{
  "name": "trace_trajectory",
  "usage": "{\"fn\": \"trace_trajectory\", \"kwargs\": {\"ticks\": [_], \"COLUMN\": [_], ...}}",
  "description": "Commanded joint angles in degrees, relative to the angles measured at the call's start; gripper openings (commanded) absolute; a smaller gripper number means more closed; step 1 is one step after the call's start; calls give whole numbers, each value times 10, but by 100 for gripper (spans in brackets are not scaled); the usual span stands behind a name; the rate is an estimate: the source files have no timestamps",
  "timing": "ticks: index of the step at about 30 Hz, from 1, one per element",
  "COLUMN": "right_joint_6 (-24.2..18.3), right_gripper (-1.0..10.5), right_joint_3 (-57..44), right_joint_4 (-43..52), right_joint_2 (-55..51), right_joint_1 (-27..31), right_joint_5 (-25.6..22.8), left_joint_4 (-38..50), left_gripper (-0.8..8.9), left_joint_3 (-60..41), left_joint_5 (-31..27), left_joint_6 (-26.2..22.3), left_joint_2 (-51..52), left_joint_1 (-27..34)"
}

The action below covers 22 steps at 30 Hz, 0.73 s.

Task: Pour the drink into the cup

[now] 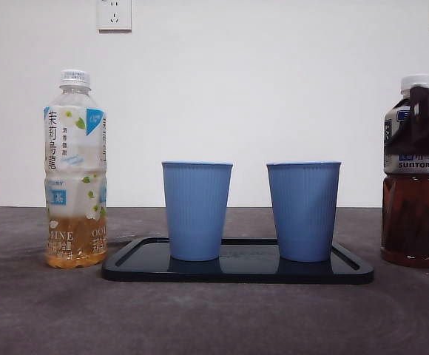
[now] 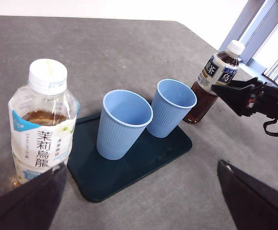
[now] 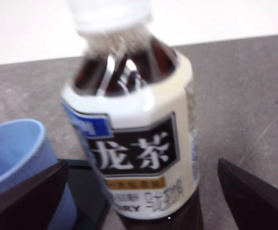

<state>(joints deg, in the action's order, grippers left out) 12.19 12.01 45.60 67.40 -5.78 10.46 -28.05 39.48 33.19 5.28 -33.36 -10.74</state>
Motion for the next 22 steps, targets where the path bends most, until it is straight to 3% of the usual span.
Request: {"fn": "trace_trajectory", "kwargs": {"ticks": [1,8,17,22], "right_joint_6": [-7,-8,-2,-2], "right_gripper": [498,470,185,156], "right_joint_3": [17,57,67,68], "right_joint_4": [28,33,32,32], "right_joint_2": [33,86,101,98], "right_joint_1": [3,3,3,3], "right_joint_5": [2,18,17,22], "left_joint_4": [6,7,7,7], "left_gripper": [499,499,499,499], "left_joint_3": [10,10,10,10], "left_joint_5": [3,3,3,3], "left_joint_6": [1,1,1,1], "left_joint_2": [-3,-3,-3,-3], "left_joint_1": [-2,-2,-2,-2]}}
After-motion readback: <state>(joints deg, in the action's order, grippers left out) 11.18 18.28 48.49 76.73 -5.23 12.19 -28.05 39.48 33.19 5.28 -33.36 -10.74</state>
